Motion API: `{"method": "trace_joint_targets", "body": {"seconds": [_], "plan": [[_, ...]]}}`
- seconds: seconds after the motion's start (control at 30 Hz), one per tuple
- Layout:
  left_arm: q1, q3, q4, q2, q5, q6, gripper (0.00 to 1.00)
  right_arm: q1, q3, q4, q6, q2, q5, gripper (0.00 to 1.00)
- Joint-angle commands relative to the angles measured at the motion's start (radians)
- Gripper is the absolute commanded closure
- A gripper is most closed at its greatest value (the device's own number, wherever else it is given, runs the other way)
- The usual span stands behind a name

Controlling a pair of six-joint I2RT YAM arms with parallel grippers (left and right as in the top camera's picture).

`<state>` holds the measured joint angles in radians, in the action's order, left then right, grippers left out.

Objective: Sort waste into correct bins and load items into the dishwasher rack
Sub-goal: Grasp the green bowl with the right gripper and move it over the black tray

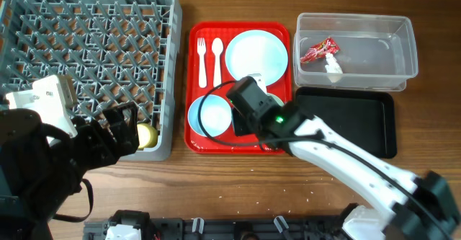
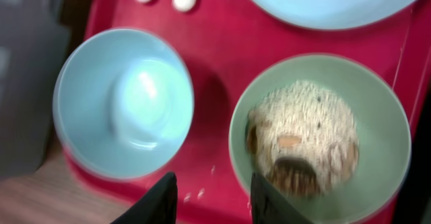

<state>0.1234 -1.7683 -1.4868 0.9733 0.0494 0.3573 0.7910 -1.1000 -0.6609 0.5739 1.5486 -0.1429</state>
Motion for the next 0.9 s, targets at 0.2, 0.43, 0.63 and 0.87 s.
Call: {"method": "trace_joint_targets", "body": {"seconds": [0.2,0.43,0.63,0.87], "plan": [[0.005,-0.006,0.002,-0.004,-0.013,-0.012,0.00,-0.054,0.011,0.122,-0.015,0.282,-0.066,0.77],[0.005,-0.006,0.002,-0.004,-0.013,-0.012,0.00,-0.060,0.004,0.072,0.022,0.251,0.032,0.96],[0.005,-0.006,0.002,-0.004,-0.013,-0.012,0.00,-0.111,-0.018,-0.106,0.058,-0.119,0.091,0.96],[0.005,-0.006,0.002,-0.004,-0.013,-0.012,0.00,-0.429,-0.004,-0.348,-0.117,-0.480,0.452,0.96]]}}
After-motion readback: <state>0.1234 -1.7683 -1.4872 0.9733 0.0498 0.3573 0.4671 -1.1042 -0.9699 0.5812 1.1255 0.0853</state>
